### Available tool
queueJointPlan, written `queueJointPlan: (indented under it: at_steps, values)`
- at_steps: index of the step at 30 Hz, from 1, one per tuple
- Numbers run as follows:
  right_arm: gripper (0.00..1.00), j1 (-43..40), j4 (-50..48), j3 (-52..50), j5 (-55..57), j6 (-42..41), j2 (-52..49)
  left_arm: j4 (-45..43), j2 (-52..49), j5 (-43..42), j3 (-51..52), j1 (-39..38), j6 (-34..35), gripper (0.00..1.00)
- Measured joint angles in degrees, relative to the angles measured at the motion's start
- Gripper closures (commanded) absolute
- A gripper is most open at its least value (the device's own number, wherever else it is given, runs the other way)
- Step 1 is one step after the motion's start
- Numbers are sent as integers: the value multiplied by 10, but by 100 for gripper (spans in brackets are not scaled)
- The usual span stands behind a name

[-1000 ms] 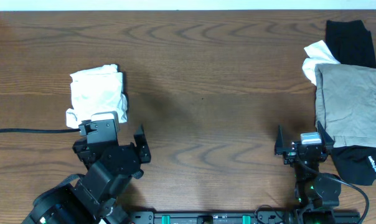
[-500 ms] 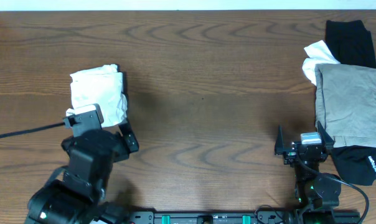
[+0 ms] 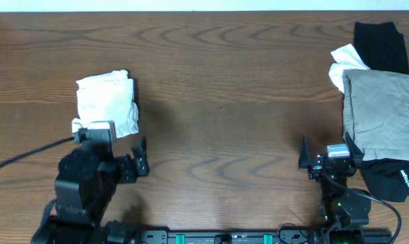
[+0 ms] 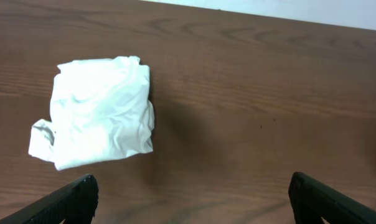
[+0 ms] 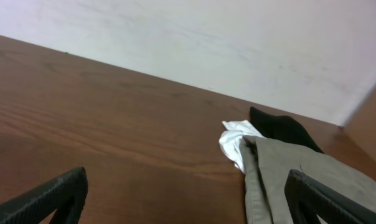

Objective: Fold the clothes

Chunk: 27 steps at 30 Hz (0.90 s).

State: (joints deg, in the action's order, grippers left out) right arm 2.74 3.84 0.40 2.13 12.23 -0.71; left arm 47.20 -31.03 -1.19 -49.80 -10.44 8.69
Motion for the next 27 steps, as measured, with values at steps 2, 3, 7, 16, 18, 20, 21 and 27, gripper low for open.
queueJointPlan:
  at_steps: [2, 3, 7, 16, 18, 20, 21, 27]
  values:
    - [1, 0, 0, 0, 0, 0, 0, -5, 17, -2, 17, 8, -4, 2]
    - [1, 0, 0, 0, 0, 0, 0, -10, 26, -3, 27, 12, -9, 2]
    - [1, 0, 0, 0, 0, 0, 0, -29, 68, -4, 69, 26, -22, 2]
    - [1, 0, 0, 0, 0, 1, 0, -42, 165, -5, 141, 35, -43, 2]
    - [1, 0, 0, 0, 0, 1, 0, -45, 181, -6, 157, 39, -45, 2]
    - [1, 0, 0, 0, 0, 2, 0, -55, 196, -9, 176, 45, -45, 2]
    - [1, 0, 0, 0, 0, 2, 0, -59, 201, -11, 185, 48, -46, 2]
    - [1, 0, 0, 0, 0, 2, 0, -105, 238, -17, 242, 61, -47, 2]
